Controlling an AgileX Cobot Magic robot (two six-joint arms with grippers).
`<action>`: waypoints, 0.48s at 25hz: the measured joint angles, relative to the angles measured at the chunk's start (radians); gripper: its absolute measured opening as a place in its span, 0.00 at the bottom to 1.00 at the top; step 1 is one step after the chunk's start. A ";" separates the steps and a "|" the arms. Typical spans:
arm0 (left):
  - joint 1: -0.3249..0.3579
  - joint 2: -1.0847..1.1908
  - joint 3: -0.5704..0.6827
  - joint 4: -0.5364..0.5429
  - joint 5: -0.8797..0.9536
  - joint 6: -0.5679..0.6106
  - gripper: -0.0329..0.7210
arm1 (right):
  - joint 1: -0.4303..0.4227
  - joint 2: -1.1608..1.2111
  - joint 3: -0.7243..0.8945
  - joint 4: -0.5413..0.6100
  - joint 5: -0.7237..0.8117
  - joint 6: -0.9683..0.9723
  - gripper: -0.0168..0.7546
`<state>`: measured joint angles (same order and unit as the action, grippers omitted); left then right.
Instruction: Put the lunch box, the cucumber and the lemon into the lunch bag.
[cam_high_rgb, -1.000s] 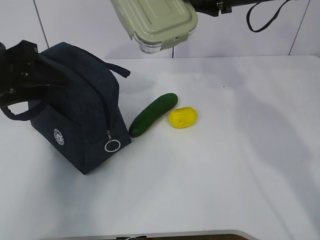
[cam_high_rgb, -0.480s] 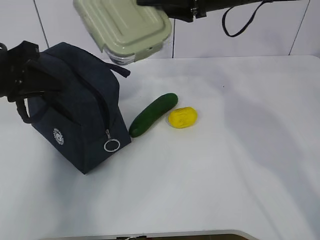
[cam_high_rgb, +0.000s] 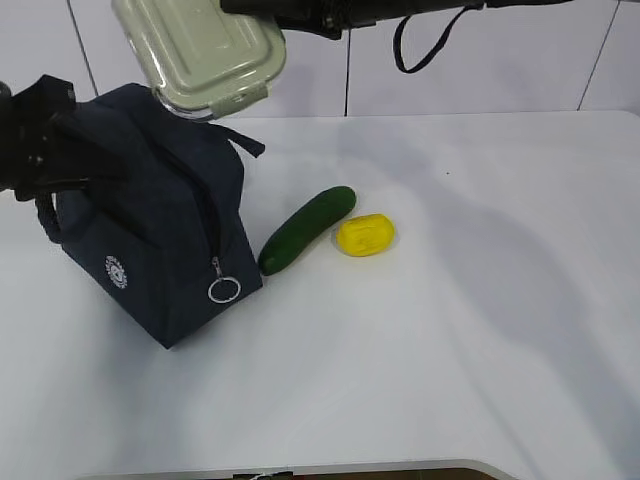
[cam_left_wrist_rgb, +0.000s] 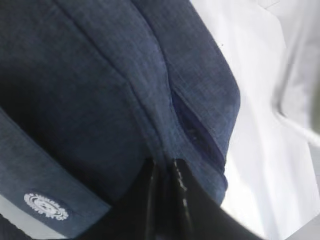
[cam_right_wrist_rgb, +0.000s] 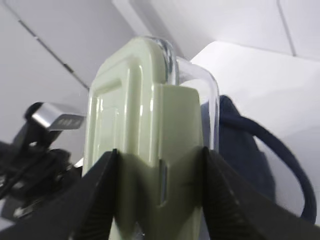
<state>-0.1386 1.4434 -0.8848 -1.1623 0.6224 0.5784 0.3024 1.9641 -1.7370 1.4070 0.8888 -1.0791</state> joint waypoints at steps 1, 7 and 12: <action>0.000 -0.005 0.000 -0.006 0.000 0.000 0.05 | 0.008 0.000 0.000 0.000 -0.023 -0.002 0.51; 0.000 -0.012 0.000 -0.014 0.000 0.000 0.05 | 0.051 0.025 0.000 0.006 -0.102 -0.011 0.51; 0.000 -0.012 0.000 -0.014 0.000 0.000 0.05 | 0.075 0.082 0.000 0.006 -0.108 -0.033 0.51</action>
<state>-0.1386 1.4314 -0.8848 -1.1767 0.6224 0.5784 0.3771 2.0466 -1.7370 1.4133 0.7811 -1.1120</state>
